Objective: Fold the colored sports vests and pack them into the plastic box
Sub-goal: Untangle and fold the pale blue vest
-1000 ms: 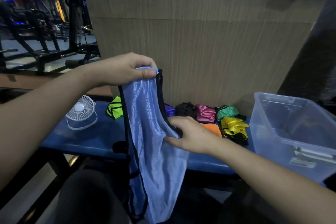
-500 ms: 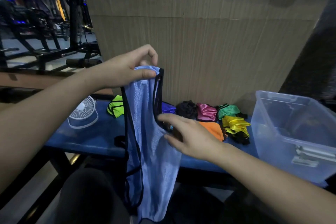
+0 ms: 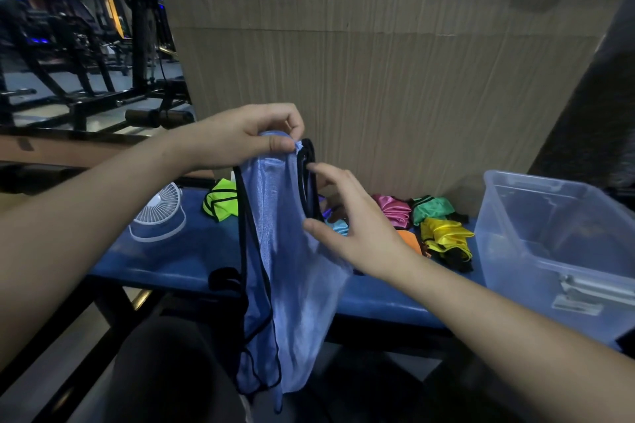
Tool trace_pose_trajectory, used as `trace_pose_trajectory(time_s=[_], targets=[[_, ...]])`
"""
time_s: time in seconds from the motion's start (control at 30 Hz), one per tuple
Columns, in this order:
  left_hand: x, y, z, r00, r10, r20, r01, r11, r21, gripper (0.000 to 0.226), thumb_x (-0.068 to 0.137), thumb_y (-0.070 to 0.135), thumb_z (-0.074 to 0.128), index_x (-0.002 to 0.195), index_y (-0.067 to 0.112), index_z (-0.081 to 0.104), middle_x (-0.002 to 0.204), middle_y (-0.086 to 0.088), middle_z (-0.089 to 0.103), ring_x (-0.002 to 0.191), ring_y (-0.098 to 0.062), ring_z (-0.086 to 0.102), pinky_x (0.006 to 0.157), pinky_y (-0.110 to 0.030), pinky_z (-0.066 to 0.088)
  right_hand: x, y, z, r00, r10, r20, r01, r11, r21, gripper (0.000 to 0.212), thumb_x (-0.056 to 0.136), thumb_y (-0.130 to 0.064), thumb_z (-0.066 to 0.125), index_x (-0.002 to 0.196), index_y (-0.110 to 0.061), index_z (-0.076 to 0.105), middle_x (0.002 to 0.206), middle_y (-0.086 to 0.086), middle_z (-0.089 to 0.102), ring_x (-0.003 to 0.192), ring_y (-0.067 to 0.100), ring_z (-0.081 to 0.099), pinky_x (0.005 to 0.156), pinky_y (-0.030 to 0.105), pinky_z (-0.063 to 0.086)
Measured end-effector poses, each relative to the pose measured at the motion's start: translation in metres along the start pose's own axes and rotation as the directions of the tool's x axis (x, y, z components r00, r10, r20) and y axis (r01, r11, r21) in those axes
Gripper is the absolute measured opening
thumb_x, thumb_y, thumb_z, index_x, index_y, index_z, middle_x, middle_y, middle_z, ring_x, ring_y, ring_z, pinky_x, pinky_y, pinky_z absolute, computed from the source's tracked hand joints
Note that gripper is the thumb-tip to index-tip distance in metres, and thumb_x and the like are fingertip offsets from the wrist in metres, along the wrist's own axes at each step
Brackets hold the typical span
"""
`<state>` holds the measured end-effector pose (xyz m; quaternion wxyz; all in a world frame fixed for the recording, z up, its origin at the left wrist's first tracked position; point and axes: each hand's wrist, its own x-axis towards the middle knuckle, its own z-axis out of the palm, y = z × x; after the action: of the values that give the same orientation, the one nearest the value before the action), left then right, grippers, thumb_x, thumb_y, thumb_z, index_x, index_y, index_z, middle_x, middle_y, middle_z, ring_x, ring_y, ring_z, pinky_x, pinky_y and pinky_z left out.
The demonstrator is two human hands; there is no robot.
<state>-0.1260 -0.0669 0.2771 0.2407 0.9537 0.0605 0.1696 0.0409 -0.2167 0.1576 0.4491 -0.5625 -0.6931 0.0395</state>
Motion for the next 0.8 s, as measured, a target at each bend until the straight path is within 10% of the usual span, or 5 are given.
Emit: trace_pose_trajectory(time_s=[0.5, 0.67, 0.8], targets=[[0.001, 0.007, 0.001, 0.999, 0.037, -0.003, -0.037, 0.999, -0.002, 0.017, 0.1, 0.003, 0.055, 0.092, 0.018, 0.055, 0.087, 0.014, 0.057, 0.084, 0.0, 0.053, 0.08, -0.012, 0.041, 0.006, 0.009, 0.008, 0.99, 0.003, 0.14, 0.004, 0.999, -0.049, 0.037, 0.086, -0.032, 0.078, 0.115, -0.018, 0.058, 0.109, -0.007, 0.05, 0.099, 0.001, 0.051, 0.085, 0.009, 0.036], [-0.001, 0.003, 0.0, 0.999, 0.047, -0.009, -0.047, 0.999, -0.005, 0.018, 0.1, 0.004, 0.055, 0.092, 0.02, 0.055, 0.088, 0.012, 0.057, 0.085, -0.001, 0.053, 0.08, -0.014, 0.042, 0.0, 0.011, 0.015, 0.973, -0.03, 0.228, 0.033, 0.999, -0.008, 0.02, 0.088, -0.029, 0.075, 0.091, -0.019, 0.058, 0.103, 0.005, 0.05, 0.094, 0.021, 0.054, 0.087, 0.038, 0.046], [-0.002, -0.001, -0.001, 0.999, 0.041, -0.036, -0.041, 0.999, -0.001, 0.014, 0.1, 0.003, 0.055, 0.093, 0.016, 0.056, 0.088, 0.011, 0.056, 0.084, -0.001, 0.053, 0.08, -0.013, 0.041, -0.006, 0.012, 0.018, 0.955, -0.022, 0.297, 0.02, 1.0, 0.01, 0.018, 0.093, -0.024, 0.07, 0.089, -0.007, 0.067, 0.109, 0.01, 0.053, 0.096, 0.02, 0.057, 0.087, 0.035, 0.046]])
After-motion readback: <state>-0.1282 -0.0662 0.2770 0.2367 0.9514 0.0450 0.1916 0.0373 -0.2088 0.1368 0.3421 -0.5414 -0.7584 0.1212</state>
